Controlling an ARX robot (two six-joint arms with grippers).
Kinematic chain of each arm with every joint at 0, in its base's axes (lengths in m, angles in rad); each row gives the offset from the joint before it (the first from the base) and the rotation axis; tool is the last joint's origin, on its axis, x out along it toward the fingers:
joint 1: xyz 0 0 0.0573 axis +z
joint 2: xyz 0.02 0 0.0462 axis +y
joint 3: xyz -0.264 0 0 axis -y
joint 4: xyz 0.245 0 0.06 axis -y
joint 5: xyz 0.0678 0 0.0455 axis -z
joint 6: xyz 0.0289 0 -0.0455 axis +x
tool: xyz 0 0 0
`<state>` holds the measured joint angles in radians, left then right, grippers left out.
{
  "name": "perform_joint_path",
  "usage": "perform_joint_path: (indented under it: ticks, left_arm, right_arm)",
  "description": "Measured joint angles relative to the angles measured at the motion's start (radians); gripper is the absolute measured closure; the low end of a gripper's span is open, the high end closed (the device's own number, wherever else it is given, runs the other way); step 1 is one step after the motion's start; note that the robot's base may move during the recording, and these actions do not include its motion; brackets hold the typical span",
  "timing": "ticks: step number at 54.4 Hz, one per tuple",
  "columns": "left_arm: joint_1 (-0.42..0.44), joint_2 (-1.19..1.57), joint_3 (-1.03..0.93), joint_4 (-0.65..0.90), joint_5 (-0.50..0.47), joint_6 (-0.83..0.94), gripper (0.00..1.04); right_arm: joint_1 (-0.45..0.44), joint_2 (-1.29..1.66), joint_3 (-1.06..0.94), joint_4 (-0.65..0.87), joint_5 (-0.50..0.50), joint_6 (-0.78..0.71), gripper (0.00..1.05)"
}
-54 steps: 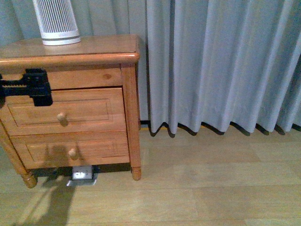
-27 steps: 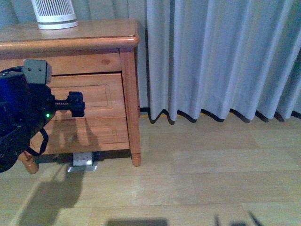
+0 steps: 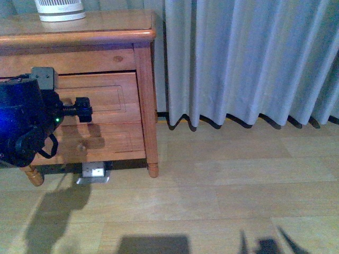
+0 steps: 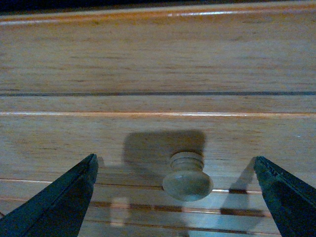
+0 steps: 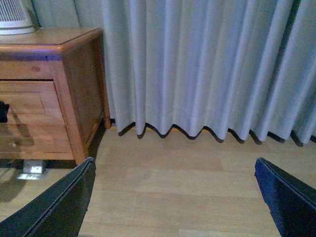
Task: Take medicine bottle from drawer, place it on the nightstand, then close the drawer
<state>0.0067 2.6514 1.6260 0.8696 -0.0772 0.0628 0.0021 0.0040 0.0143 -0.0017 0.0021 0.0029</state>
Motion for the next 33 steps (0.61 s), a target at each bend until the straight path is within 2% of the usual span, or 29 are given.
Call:
perform_joint_path:
  ticks: [14, 16, 33]
  left_arm:
    - [0.0, 0.023, 0.029, -0.024, 0.011, -0.004, 0.07]
    - [0.0, 0.023, 0.031, -0.024, 0.012, -0.004, 0.1]
    - [-0.004, 0.024, 0.032, -0.021, 0.001, -0.003, 0.58]
  right_arm:
    - [0.0, 0.0, 0.0, 0.0, 0.0, 0.0, 0.07]
    - [0.0, 0.0, 0.0, 0.0, 0.0, 0.0, 0.07]
    - [0.0, 0.0, 0.0, 0.0, 0.0, 0.0, 0.07]
